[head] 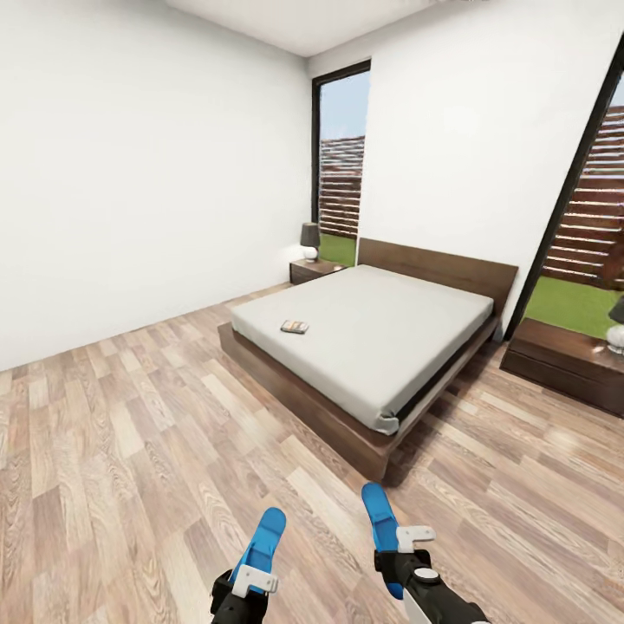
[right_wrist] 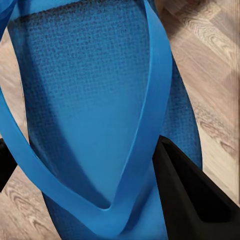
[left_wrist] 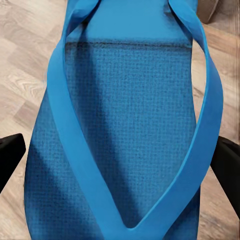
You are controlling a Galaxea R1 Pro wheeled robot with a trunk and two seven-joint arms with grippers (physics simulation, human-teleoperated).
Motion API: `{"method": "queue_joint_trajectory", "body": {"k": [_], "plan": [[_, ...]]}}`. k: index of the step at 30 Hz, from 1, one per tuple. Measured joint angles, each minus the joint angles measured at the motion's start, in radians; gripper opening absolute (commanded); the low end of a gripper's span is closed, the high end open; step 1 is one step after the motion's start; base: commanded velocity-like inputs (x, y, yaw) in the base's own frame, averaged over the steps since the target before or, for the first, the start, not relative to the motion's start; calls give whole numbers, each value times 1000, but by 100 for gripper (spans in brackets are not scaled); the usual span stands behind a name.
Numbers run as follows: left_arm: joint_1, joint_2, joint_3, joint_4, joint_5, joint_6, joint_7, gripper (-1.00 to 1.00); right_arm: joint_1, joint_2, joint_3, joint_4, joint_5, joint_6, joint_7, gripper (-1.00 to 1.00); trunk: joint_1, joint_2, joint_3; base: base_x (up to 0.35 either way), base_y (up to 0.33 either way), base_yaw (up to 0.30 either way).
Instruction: In the bedroom, move the book from the bed onto either nightstand, and place the two sandals side by side next to the bed.
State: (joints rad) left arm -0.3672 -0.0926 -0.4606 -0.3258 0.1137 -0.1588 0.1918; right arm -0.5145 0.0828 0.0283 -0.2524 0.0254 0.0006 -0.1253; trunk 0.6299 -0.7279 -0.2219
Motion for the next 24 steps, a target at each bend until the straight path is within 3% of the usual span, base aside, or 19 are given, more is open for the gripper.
{"method": "queue_joint_trajectory", "body": {"k": [24], "plan": [[0,0,0,0,0,0,-1,-100,0,0,0,0,0,0,0,-100,0,0,17,0,0,-249]]}}
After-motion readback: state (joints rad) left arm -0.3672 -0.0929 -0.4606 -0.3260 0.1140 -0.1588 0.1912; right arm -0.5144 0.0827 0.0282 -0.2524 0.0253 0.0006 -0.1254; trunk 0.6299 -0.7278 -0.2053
